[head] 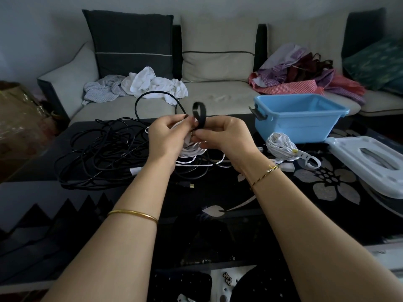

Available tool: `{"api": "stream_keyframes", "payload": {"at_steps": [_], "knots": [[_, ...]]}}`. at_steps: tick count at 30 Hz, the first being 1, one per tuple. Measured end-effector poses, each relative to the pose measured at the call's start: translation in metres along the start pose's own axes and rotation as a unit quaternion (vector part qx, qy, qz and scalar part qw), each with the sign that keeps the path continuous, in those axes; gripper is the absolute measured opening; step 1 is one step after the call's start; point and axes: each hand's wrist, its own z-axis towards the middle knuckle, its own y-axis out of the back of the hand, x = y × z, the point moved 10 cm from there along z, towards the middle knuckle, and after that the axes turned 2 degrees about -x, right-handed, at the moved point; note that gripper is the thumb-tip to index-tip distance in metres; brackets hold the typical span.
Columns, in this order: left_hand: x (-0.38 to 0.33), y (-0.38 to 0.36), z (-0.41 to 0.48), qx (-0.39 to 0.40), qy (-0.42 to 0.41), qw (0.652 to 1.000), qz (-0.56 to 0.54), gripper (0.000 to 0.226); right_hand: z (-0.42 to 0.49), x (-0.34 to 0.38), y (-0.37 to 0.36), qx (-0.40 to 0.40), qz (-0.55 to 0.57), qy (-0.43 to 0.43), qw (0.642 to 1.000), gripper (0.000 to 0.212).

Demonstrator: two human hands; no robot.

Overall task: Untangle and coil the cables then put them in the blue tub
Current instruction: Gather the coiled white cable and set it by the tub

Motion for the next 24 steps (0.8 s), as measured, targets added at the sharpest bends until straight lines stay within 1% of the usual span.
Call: {"api": "stream_keyframes", "payload": {"at_steps": [2,3,4,5,6,8,9,10,12,13,17,22,24], "knots": [[0.004,-0.003,-0.001,0.009,0.024,0.999,-0.020,0.013,0.001,0.009,0.008,-0.042,-0.066,0.049,0.996,0.011],[0.005,-0.005,-0.002,0.018,0.036,0.999,-0.031,0.005,0.001,0.016,0.012,-0.071,-0.113,0.085,0.987,0.009],[0.005,-0.007,-0.003,0.028,0.042,0.998,-0.038,0.006,0.001,0.024,0.015,-0.100,-0.160,0.125,0.974,0.009],[0.006,-0.009,-0.003,0.042,0.045,0.997,-0.039,0.017,0.000,0.031,0.017,-0.122,-0.197,0.163,0.959,0.009],[0.007,-0.012,-0.003,0.055,0.050,0.996,-0.038,0.022,0.001,0.035,0.017,-0.133,-0.227,0.192,0.946,0.010],[0.009,-0.017,-0.004,0.075,0.066,0.994,-0.050,0.016,0.001,0.040,0.017,-0.133,-0.249,0.219,0.934,0.011],[0.009,-0.019,-0.005,0.083,0.073,0.992,-0.060,0.009,0.002,0.038,0.018,-0.125,-0.231,0.219,0.940,0.013],[0.010,-0.021,-0.006,0.087,0.077,0.991,-0.063,0.005,0.002,0.036,0.019,-0.113,-0.190,0.209,0.953,0.013],[0.010,-0.024,-0.009,0.092,0.080,0.991,-0.058,0.003,0.005,0.028,0.021,-0.090,-0.092,0.165,0.978,0.013],[0.010,-0.026,-0.010,0.095,0.081,0.990,-0.058,0.004,0.006,0.026,0.022,-0.086,-0.068,0.151,0.982,0.013],[0.009,-0.028,-0.011,0.108,0.076,0.989,-0.062,0.003,0.009,0.023,0.027,-0.097,-0.039,0.130,0.986,0.013],[0.003,-0.037,-0.015,0.157,0.043,0.985,-0.060,0.007,0.010,0.024,0.031,-0.099,-0.003,0.112,0.989,0.010],[-0.001,-0.039,-0.017,0.171,0.026,0.983,-0.056,0.007,0.011,0.027,0.032,-0.101,-0.007,0.117,0.988,0.010]]}}
